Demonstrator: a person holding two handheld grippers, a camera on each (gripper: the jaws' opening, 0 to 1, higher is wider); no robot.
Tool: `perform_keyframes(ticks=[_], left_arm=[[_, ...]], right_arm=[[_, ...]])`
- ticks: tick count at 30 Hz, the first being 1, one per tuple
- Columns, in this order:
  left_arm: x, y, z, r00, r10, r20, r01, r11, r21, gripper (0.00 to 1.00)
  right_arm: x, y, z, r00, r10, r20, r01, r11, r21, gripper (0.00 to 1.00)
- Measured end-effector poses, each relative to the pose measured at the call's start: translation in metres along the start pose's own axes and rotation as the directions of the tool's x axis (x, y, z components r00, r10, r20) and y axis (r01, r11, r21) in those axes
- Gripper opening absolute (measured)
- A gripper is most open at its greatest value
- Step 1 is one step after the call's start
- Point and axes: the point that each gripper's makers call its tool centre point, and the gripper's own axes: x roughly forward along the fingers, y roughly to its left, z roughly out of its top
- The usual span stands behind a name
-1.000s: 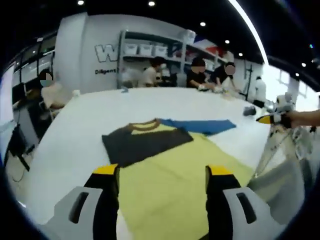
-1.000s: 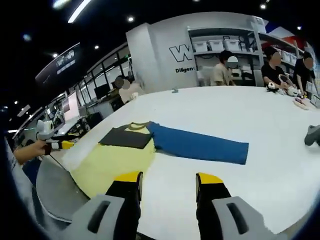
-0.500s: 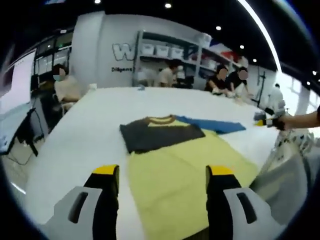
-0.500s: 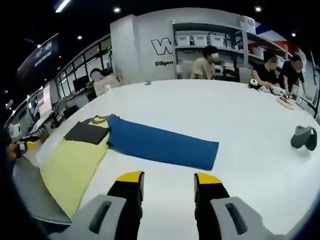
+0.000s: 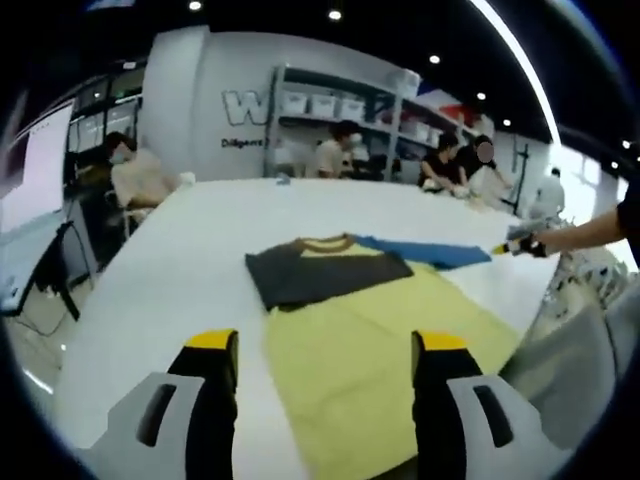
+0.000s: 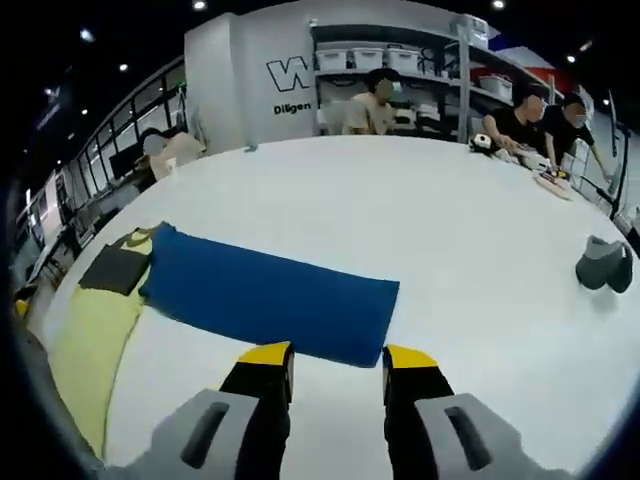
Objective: Fold the garment on the visible template until the final outline fits inside the template.
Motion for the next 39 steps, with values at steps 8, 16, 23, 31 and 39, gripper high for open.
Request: perform_keyframes(ticks=[8, 16, 23, 31, 39], left_arm=[[-0.002, -0.002, -0.013, 1.000, 0.008, -0.021, -0.008, 1.000, 0.008, 0.65], [-0.003, 0.011, -0.011, 1.000, 0.021, -0.008, -0.021, 0.999, -0.024, 0.65], [0.005, 0.012, -0.006, 1.000, 0.013, -0.021, -0.013, 1.000, -0.011, 0.64], [0.016, 0.014, -0.010, 0.999, -0.006, -0.038, 0.005, 1.000, -0.017, 0.64], [0.023, 0.014, -0.020, 0.999, -0.007, -0.050, 0.005, 0.999, -0.037, 0.63]], right_arm=[[0.015, -0.008, -0.014, 0.998, -0.022, -0.052, 0.021, 0.999, -0.030, 0.28], [0.023, -0.013, -0.013, 0.998, -0.029, -0.055, 0.033, 0.997, 0.069, 0.21], [0.021, -0.013, -0.015, 0.997, -0.053, -0.061, 0.058, 0.995, 0.087, 0.06], [0.022, -0.017, -0.012, 0.998, -0.036, -0.054, 0.043, 0.991, 0.125, 0.00], [0.019, 0.009, 0.001, 1.000, 0.024, 0.004, -0.025, 0.991, 0.131, 0.00]])
